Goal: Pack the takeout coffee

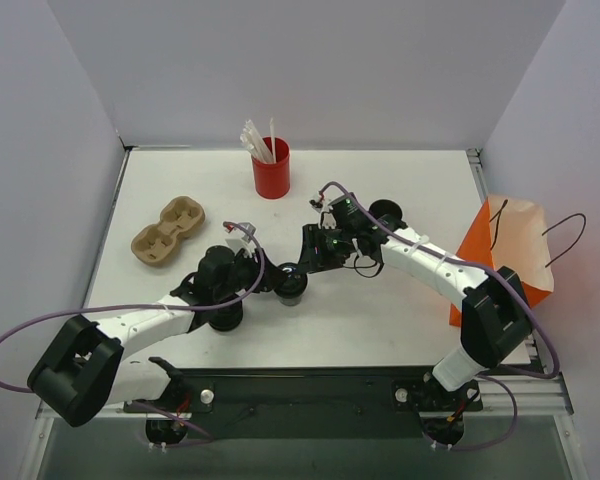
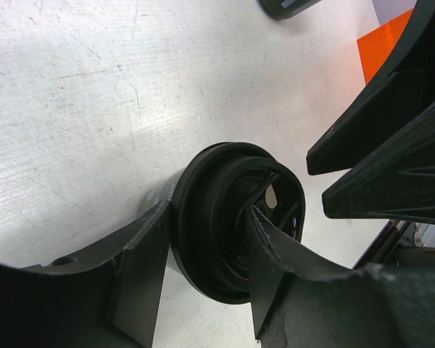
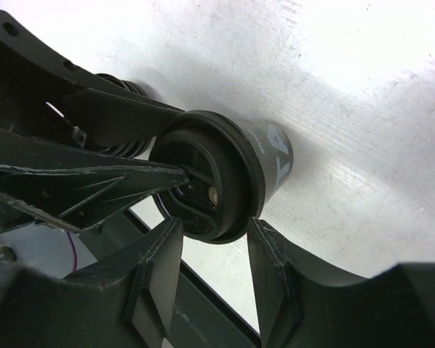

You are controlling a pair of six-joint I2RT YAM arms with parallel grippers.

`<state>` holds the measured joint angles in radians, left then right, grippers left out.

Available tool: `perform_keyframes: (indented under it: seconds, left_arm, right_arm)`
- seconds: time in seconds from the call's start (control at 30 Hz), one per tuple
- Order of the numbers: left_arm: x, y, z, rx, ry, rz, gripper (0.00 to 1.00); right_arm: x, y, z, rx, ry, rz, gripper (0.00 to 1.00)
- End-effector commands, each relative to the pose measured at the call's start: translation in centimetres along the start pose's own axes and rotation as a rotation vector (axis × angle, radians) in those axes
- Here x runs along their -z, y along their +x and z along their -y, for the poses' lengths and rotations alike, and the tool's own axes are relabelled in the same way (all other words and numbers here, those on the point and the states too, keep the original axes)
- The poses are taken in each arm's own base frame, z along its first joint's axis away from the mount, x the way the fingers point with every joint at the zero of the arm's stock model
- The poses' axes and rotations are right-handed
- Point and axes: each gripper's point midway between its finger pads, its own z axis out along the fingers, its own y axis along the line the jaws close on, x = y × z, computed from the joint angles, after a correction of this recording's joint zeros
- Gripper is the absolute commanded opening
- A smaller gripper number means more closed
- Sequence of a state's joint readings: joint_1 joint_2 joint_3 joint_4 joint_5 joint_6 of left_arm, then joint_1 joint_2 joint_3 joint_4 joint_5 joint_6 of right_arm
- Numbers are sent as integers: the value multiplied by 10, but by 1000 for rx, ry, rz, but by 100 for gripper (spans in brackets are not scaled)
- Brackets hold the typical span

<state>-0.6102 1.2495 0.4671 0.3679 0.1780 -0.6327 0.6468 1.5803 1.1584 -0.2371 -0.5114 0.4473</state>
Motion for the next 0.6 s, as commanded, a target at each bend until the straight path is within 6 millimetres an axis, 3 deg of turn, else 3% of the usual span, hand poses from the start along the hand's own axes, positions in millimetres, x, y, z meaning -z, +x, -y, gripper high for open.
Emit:
perform_keyframes:
  seconds: [0.0, 0.57]
  left_arm:
    - [14, 55, -50, 11, -186, -151, 53]
    - [18, 77, -69, 38, -240, -176, 49]
  right_arm:
    - [4, 4, 5, -46, 21, 27, 40]
    - [-33, 50, 65, -120, 176, -15, 23]
